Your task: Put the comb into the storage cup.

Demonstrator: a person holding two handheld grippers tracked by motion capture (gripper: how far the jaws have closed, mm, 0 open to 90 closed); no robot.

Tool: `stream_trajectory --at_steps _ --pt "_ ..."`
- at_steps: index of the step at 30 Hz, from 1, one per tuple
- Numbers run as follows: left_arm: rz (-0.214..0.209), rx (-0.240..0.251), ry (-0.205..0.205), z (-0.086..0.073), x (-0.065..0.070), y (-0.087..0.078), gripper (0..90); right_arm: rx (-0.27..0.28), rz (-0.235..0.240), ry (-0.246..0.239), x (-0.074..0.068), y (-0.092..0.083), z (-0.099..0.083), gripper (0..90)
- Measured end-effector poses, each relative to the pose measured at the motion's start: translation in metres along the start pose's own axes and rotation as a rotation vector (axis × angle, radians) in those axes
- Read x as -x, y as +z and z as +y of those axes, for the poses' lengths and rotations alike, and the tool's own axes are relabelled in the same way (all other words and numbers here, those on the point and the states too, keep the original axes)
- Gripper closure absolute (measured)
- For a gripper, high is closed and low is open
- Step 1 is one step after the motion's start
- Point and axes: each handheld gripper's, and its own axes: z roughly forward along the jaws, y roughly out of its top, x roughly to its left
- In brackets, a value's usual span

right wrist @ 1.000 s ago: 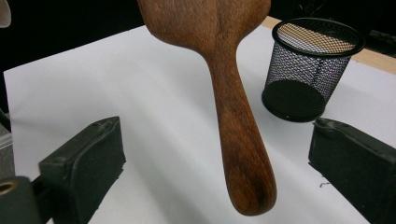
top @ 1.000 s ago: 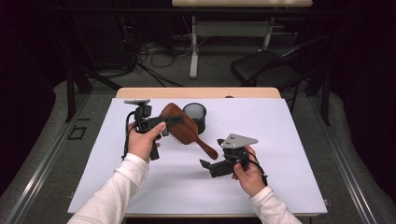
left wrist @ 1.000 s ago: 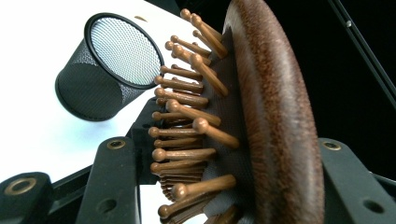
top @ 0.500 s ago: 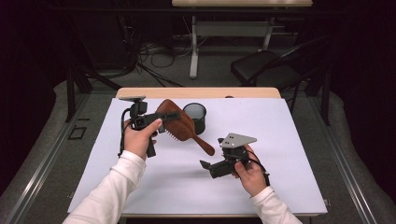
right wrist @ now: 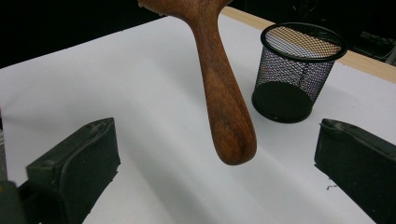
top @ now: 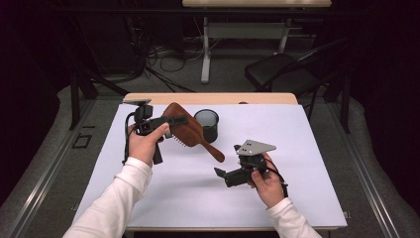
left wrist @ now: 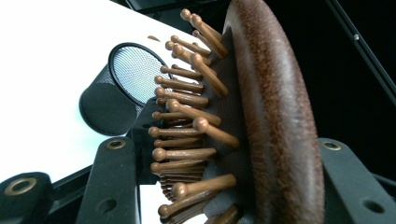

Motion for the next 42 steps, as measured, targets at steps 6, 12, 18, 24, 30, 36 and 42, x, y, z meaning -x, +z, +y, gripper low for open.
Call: stream_trajectory --at_steps 6,12,18,24,30,36,42 --pt "0.023 0.008 0.005 0.004 0.001 -0.001 48.6 -0.003 -0.002 0.002 0.001 0.000 0.000 0.0" --pt "0.049 0.011 0.028 0.008 0.004 -0.002 48.6 -0.005 -0.006 0.008 0.002 0.001 -0.002 0.0" --pt "0.047 0.026 0.026 0.012 0.005 -0.003 48.6 -0.010 -0.007 0.016 0.004 0.001 -0.003 0.4" --pt "0.054 0.043 0.020 0.017 0.005 -0.002 48.5 -0.013 -0.010 0.017 0.004 0.002 -0.003 0.7" --pt "0.066 0.054 0.021 0.022 0.006 0.001 48.5 -0.014 -0.016 0.021 0.005 0.002 -0.004 1.0" --pt "0.081 0.068 0.019 0.029 0.008 0.002 48.4 -0.015 -0.015 0.025 0.006 0.002 -0.004 1.1" --pt "0.095 0.086 0.015 0.036 0.008 0.001 48.3 -0.017 -0.016 0.025 0.006 0.002 -0.005 1.3"
